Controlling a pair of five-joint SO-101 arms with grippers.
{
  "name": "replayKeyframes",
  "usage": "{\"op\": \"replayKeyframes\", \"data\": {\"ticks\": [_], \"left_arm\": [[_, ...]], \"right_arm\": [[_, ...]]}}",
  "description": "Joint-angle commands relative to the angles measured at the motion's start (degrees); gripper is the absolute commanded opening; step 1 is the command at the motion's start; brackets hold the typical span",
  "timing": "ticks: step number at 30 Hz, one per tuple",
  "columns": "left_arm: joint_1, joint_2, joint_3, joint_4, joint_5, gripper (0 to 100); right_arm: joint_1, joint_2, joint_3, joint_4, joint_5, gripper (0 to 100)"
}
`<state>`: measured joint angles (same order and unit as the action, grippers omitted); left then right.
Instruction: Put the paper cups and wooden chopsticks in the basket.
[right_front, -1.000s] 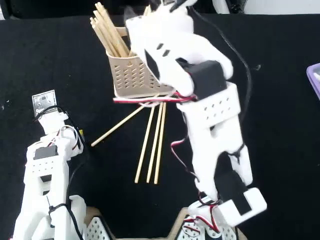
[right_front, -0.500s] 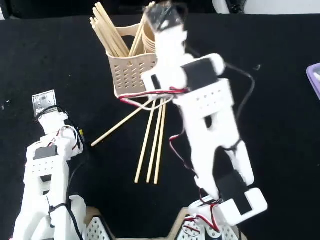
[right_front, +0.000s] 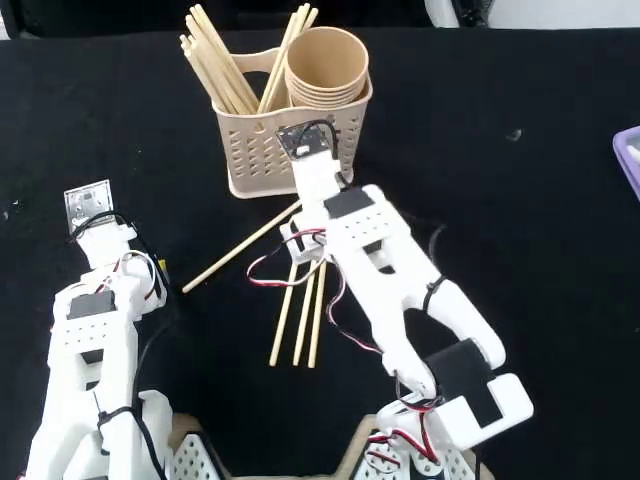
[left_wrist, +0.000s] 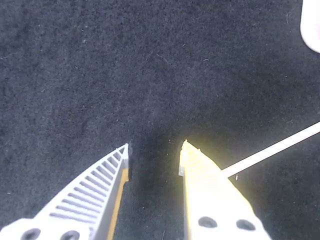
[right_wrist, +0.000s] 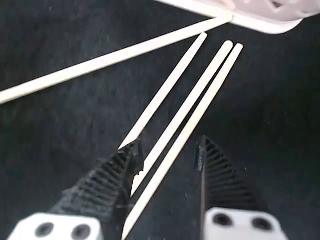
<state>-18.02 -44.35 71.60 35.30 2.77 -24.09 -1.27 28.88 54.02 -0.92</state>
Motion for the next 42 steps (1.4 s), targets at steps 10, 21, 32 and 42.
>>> {"op": "replayKeyframes", "data": {"ticks": [10,21,32,42], "left_arm": [[-0.4,0.1,-1.5,-1.0,0.4,17],[-0.4,0.1,-1.5,-1.0,0.4,17],[-0.4,0.1,-1.5,-1.0,0.4,17],[-0.3,0.1,-1.5,-1.0,0.4,17]], "right_arm": [[-1.8,14.9,-8.1,-1.7,-5.8,27.9],[-4.5,17.6,-12.2,9.1,-5.8,2.7],[0.7,8.2,-6.2,9.8,-5.2,1.1],[-6.2,-3.4,4.2,4.5,-3.6,18.1]]}}
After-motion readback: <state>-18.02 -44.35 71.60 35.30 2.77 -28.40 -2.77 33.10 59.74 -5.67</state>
